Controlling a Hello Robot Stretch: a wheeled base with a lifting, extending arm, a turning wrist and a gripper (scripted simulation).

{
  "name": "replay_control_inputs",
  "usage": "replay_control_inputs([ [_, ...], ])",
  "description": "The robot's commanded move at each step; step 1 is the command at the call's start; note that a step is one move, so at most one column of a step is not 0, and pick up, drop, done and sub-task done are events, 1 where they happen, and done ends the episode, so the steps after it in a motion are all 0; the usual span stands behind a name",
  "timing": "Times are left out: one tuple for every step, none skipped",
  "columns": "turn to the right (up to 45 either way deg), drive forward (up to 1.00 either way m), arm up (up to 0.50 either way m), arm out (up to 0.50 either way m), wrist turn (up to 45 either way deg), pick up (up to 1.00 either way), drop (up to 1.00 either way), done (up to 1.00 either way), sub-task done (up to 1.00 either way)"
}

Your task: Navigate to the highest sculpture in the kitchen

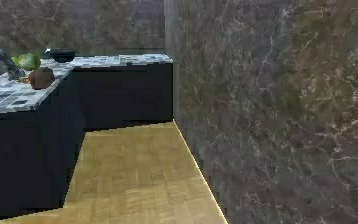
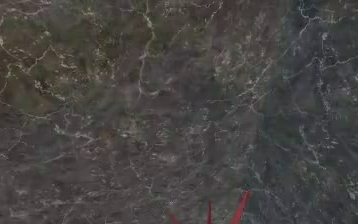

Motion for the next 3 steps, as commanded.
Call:
replay_control_inputs([
  [-45.0,0.00,0.00,0.00,0.0,0.00,0.00,0.00,0.00],
  [-9.0,0.00,0.00,0.00,0.0,0.00,0.00,0.00,0.00],
  [0.0,0.10,0.00,0.00,0.0,0.00,0.00,0.00,0.00],
])
